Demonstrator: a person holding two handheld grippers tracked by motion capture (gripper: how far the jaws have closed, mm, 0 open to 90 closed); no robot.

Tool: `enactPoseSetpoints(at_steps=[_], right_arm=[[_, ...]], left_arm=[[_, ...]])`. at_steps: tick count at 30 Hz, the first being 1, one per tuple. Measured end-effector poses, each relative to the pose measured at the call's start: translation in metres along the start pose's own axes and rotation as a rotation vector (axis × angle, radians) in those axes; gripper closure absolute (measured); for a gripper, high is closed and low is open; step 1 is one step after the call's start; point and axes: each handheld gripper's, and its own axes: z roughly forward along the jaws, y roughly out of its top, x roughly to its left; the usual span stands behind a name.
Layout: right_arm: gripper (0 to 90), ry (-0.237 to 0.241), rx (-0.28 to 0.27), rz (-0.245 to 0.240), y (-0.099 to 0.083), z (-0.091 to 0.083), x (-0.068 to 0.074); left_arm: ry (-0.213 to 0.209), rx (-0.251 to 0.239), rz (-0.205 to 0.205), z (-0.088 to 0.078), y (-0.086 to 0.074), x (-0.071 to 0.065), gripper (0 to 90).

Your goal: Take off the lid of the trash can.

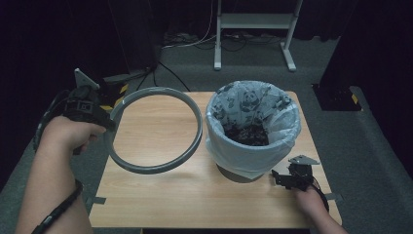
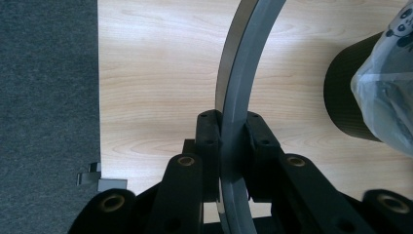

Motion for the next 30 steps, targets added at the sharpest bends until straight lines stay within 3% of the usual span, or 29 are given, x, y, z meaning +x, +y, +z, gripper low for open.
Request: enactPoseSetpoints(at_steps=[12, 30], right_arm=[[9.6, 0.0, 0.0, 0.001, 0.0, 0.0, 0.0], [9.6, 0.0, 0.0, -0.002, 0.0, 0.0, 0.0]], left_arm=[[-0.002, 0.009, -0.003, 0.022, -0.004, 0.01, 78.5], [0.012, 0.022, 0.032, 0.051, -0.003, 0.005, 78.4]])
